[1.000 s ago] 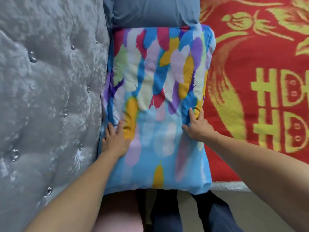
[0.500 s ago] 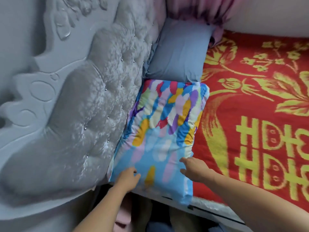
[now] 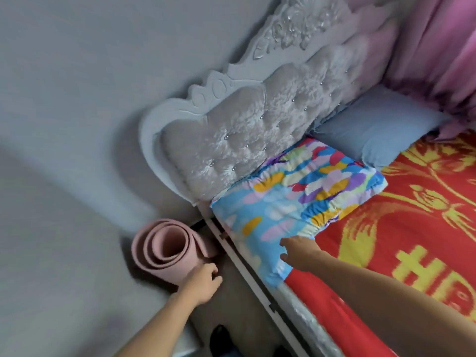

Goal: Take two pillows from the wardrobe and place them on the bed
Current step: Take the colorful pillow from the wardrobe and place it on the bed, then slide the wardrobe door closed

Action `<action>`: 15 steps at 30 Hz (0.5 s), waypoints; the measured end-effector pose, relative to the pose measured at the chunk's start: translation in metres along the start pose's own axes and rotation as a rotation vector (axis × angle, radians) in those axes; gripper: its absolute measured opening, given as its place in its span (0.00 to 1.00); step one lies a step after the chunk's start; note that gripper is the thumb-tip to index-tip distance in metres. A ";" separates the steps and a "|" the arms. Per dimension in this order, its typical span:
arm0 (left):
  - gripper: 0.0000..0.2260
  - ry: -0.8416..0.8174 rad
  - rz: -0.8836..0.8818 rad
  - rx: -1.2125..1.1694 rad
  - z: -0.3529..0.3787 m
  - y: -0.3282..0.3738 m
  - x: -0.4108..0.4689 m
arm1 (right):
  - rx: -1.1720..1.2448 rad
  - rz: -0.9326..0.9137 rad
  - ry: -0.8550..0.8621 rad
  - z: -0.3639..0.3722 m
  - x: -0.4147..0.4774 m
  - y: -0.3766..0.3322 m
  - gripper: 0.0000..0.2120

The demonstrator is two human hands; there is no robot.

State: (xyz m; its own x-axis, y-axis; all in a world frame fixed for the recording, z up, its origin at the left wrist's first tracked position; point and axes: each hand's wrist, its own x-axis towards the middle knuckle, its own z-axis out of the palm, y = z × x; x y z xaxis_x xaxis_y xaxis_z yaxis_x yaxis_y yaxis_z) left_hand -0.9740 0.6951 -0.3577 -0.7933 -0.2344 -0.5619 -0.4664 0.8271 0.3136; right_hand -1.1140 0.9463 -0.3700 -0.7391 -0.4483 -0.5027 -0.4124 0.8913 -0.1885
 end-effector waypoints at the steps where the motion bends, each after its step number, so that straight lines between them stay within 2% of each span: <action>1: 0.15 0.017 -0.027 -0.020 0.007 -0.011 -0.021 | -0.028 -0.033 0.001 -0.001 -0.004 -0.013 0.19; 12: 0.11 0.150 -0.324 -0.229 0.081 -0.142 -0.236 | -0.305 -0.405 -0.031 0.066 -0.089 -0.184 0.16; 15: 0.14 0.205 -0.420 -0.285 0.110 -0.183 -0.313 | -0.352 -0.494 -0.043 0.097 -0.133 -0.233 0.17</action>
State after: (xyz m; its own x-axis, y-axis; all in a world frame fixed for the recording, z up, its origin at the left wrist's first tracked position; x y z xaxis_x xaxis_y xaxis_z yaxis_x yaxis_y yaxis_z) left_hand -0.5970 0.6739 -0.3234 -0.5622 -0.6331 -0.5321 -0.8248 0.4758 0.3054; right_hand -0.8677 0.8055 -0.3412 -0.3962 -0.7936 -0.4618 -0.8580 0.4990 -0.1214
